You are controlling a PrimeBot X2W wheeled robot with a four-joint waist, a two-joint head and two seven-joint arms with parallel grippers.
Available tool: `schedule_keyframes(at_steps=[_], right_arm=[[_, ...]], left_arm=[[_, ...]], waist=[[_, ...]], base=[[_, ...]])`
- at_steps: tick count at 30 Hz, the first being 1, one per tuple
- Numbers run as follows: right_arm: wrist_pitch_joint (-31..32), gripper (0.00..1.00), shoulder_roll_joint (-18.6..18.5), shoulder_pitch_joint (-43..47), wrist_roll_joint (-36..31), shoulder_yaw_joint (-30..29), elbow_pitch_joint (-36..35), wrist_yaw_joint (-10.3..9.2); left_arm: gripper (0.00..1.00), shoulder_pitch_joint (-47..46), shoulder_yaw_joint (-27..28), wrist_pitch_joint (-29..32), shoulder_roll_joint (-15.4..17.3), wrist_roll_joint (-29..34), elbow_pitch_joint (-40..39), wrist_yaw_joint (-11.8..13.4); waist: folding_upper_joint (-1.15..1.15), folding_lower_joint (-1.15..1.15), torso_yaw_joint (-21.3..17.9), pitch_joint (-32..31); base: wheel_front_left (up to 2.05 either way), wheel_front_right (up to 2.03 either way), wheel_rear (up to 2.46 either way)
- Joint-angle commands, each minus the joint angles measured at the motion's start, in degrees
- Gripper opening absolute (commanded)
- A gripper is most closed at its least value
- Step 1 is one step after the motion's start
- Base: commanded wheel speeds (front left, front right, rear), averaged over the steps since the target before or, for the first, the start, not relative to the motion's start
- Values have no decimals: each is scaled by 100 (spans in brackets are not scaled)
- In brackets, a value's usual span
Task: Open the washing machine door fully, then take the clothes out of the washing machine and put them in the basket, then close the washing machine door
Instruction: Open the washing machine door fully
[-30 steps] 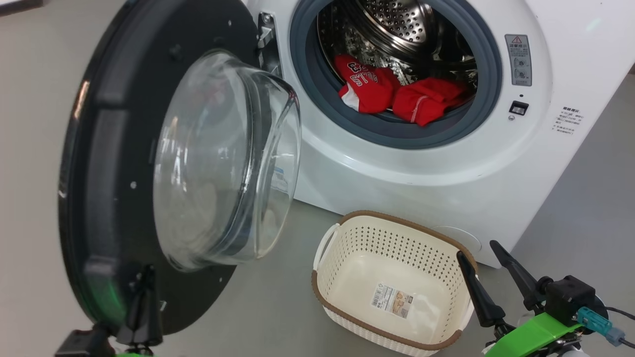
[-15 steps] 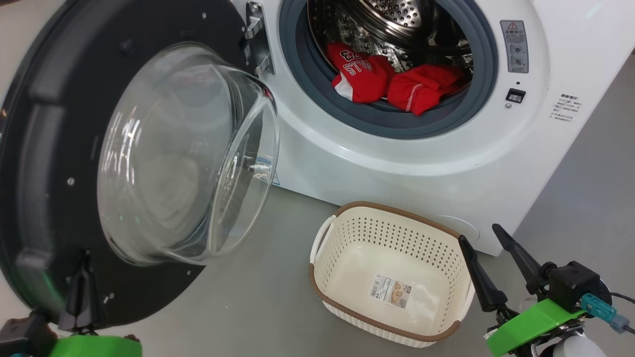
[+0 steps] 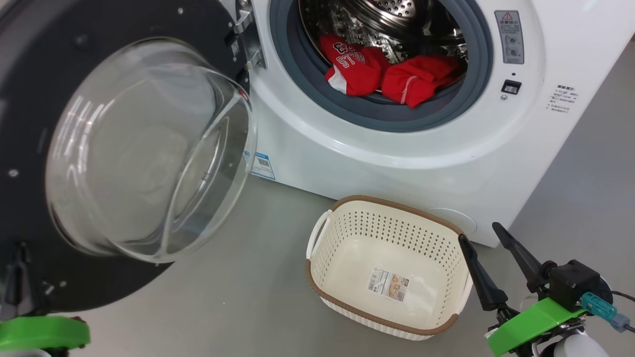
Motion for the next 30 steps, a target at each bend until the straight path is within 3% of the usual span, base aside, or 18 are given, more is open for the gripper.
schedule_keyframes(at_steps=[1, 30], right_arm=[[-70, 100, -93, -229, -90, 127, -157, 36], [-70, 100, -277, -472, -62, 291, -131, 36]], left_arm=[[0, -329, 345, -36, 340, 61, 2, -45], [0, -1675, 1257, -36, 926, 539, 1695, -153]], waist=[[0, 0, -30, 41], [0, 0, -292, 404]], base=[[0, 0, 0], [0, 0, 0]])
